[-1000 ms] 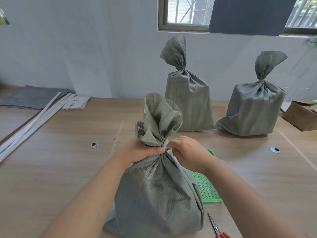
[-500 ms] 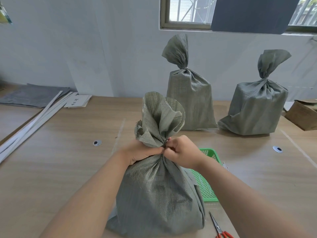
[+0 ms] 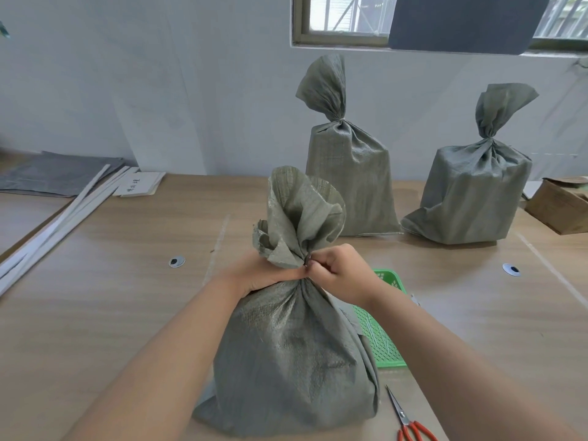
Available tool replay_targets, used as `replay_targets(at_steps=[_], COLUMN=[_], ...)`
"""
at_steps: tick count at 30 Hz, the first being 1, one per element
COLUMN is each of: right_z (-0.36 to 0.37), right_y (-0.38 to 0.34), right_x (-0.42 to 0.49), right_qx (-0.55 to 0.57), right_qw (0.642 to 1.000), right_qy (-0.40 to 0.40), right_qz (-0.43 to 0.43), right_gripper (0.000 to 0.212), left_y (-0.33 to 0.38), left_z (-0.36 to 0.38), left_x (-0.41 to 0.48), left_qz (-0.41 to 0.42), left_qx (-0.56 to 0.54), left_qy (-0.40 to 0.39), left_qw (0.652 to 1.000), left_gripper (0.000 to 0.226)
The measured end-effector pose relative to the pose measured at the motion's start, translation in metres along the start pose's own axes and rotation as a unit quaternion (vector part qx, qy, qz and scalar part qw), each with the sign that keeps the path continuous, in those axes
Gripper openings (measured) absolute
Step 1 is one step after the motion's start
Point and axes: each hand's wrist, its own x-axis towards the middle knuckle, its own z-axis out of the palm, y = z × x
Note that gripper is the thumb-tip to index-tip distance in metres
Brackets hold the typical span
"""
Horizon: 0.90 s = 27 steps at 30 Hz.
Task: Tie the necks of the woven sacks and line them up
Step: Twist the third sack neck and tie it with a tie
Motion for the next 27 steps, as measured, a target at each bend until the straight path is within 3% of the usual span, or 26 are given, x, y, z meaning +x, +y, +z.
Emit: replay_targets(at_steps=[5, 11, 15, 17, 19, 22, 27], right_z=[-0.001, 0.0, 0.001, 0.003, 0.003, 0.001, 0.003], right_y=[0.004, 0.002, 0.006, 0.008, 0.01, 0.013, 0.013], right_x=[0.0, -0.005, -0.003, -0.002, -0.004, -0.009, -0.014], right_qx=[0.042, 0.145, 0.193, 0.214, 0.226, 0.244, 0.269], right_qw=[0.998, 0.985, 0.973, 0.968, 0.964, 0.958, 0.947], right_qy=[-0.025, -0.059, -0.055, -0.041, -0.041, -0.036, 0.05], right_qz=[0.029, 0.069, 0.116, 0.127, 0.13, 0.144, 0.166], right_gripper=[0.036, 0.042, 0.047, 0.047, 0.044, 0.036, 0.01], left_y=[-0.003, -0.002, -0.001, -0.002, -0.002, -0.006, -0.013], left_z=[-0.001, -0.007, -0.007, -0.007, -0.007, -0.007, -0.003], left_x=[0.002, 0.004, 0.008, 0.012, 0.014, 0.014, 0.018], left_qz=[0.0, -0.003, -0.008, -0.02, -0.021, 0.0, 0.026], left_qx=[-0.004, 0.054, 0.072, 0.046, 0.041, 0.019, -0.005], left_qy=[0.003, -0.07, -0.057, -0.041, -0.035, -0.037, -0.022], left_qw=[1.0, 0.996, 0.996, 0.998, 0.998, 0.999, 0.999], left_gripper=[0.026, 0.025, 0.011, 0.017, 0.022, 0.01, 0.018])
